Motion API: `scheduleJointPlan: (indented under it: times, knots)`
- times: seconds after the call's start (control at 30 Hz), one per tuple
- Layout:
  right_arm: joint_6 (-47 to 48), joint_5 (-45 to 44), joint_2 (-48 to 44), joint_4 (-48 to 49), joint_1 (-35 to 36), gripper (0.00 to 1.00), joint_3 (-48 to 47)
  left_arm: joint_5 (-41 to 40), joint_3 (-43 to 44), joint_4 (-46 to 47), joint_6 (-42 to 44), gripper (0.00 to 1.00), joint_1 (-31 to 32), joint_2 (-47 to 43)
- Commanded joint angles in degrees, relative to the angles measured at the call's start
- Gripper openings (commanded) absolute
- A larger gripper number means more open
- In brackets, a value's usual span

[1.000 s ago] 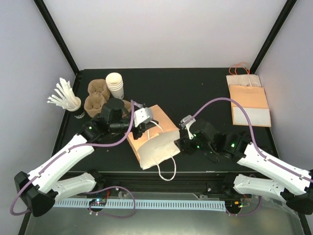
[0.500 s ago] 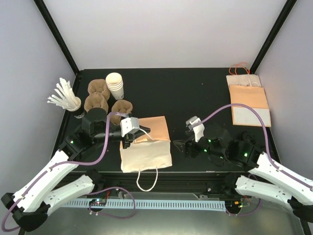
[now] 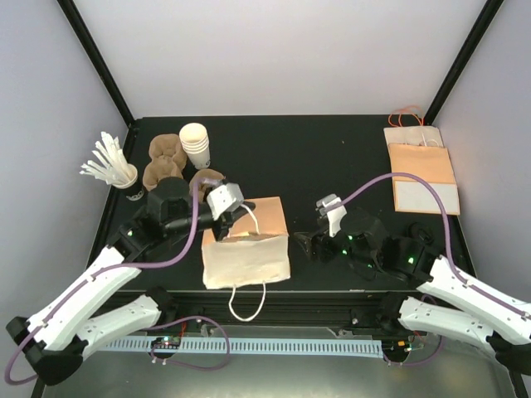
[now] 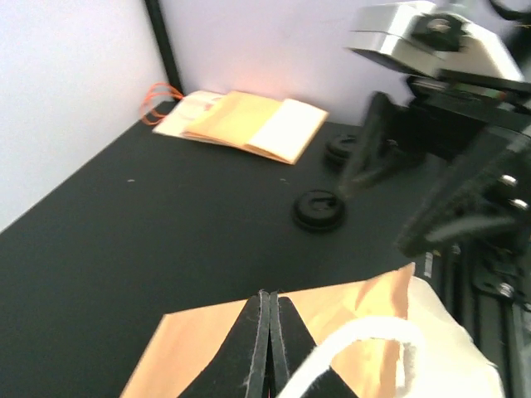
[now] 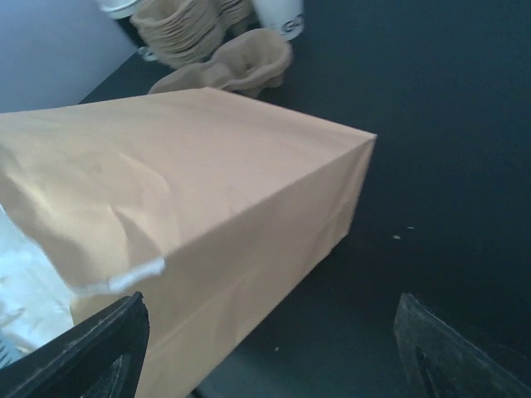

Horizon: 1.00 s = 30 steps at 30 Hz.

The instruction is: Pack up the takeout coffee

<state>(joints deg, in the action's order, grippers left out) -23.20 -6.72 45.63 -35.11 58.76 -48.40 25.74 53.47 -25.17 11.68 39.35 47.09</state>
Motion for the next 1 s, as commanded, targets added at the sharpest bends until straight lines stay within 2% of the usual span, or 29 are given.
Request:
scheduleJointPlan:
  times: [0.0, 0.17, 0.3, 0.53, 0.87, 0.97]
  knots:
    - [-5.08, -11.55, -2.38, -2.03, -0.34, 0.84, -1.88, -9.54, 9.11, 6.22, -2.74, 0.02, -0.37, 7.88]
    - [-8.74, -19.37, -5.66, -6.31, -0.75, 0.84, -3.12, -5.32, 21.18, 7.23, -0.27, 0.02, -1.30, 20.71]
    - [-10.37, -21.42, -10.01, -8.48, -0.75, 0.84, -2.84, -6.85, 29.92, 8.11, 0.76, 0.02, -2.63, 30.87]
    - [-11.64, -21.23, -13.02, -11.08, -0.76, 0.84, -2.52, -0.40, 44.96, 6.49, 2.59, 0.02, -6.34, 46.71]
    - [-10.71, -19.71, -11.26, -10.48, -0.82, 0.84, -2.10, 0.18, 63.71, 4.93, -1.78, 0.02, -12.51, 65.24]
    - [-10.13, -19.38, -9.76, -9.98, -0.78, 0.85, -2.07, -0.91, 67.65, 4.07, -2.05, 0.09, -13.22, 68.80]
